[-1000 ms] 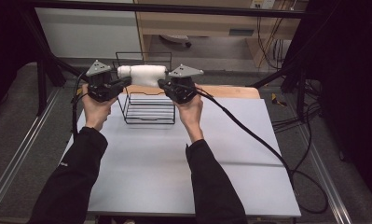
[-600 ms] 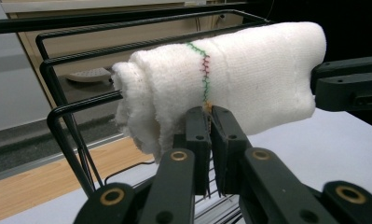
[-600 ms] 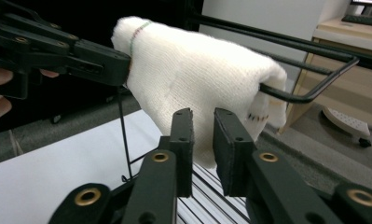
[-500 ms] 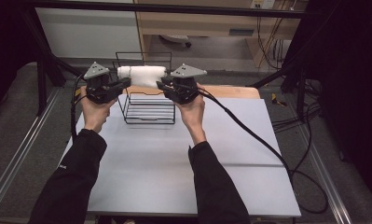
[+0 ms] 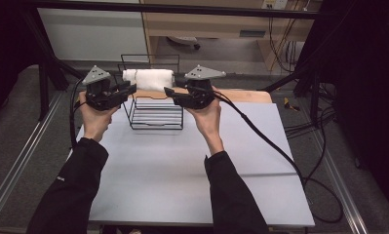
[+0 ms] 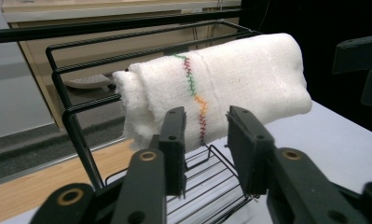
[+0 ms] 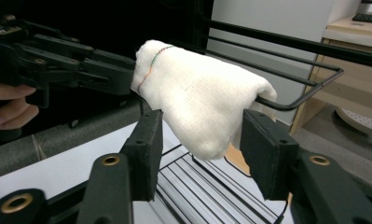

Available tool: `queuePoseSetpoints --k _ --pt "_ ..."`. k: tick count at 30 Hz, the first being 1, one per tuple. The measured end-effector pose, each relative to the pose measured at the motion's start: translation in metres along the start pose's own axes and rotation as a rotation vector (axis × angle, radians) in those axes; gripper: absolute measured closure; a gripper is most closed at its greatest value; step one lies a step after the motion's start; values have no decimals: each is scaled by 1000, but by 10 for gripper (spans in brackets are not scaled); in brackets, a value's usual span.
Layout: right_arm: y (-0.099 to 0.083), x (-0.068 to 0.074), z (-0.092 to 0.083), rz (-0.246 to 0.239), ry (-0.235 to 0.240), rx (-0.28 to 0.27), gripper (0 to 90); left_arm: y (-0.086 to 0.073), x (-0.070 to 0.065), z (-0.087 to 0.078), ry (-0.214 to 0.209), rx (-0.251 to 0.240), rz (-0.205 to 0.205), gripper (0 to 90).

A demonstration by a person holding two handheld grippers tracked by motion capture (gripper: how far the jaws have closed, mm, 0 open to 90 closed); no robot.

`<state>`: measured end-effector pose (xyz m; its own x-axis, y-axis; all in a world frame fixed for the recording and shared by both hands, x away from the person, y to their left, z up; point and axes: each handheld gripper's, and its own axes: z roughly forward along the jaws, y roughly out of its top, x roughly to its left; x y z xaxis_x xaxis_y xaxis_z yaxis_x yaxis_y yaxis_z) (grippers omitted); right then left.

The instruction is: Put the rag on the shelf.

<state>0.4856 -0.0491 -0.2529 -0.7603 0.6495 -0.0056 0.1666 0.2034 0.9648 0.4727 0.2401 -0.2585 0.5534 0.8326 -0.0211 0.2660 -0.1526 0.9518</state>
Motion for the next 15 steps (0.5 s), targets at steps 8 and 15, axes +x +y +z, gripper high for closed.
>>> queuePoseSetpoints --k 8,15 --pt "-6 -6 -16 20 0 31 332 -5 1 -16 -2 9 25 507" --pt "-10 -10 -33 40 -1 39 212 -14 0 -25 -13 33 35 405"
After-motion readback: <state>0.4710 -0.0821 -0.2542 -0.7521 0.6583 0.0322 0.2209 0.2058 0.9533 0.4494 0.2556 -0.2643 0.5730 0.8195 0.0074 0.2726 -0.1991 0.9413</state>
